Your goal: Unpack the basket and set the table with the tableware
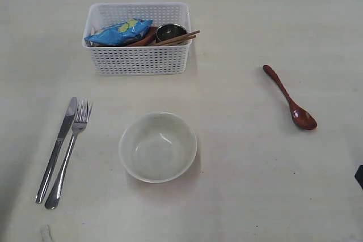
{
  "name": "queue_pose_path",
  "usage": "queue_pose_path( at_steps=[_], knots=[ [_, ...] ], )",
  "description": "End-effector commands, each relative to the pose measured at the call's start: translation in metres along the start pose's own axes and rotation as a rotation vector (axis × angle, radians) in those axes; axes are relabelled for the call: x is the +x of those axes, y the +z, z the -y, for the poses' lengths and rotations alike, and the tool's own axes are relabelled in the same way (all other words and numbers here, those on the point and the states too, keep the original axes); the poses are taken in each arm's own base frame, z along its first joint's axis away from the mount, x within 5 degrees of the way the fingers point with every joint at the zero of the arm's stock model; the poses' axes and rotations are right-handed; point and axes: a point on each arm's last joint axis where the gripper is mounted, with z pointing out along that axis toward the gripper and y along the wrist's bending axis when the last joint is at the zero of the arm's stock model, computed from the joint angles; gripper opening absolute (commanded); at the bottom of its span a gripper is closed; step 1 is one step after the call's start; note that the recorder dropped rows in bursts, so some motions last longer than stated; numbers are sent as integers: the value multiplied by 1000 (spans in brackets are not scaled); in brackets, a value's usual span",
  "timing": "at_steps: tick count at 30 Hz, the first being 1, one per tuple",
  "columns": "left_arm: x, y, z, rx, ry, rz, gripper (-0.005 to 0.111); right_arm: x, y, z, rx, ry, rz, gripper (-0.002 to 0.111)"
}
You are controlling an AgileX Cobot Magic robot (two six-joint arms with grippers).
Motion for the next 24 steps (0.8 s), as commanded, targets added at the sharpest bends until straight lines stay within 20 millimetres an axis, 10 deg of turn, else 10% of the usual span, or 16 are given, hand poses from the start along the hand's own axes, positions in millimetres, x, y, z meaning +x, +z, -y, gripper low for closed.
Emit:
queue_pose_path(
  at_steps=[1,24],
  knots=[
    [11,-1,-1,-7,38,-113,0,1,0,0,6,6,4,0],
    [25,-3,-2,-15,49,-267,0,1,0,0,6,6,4,0]
  ],
)
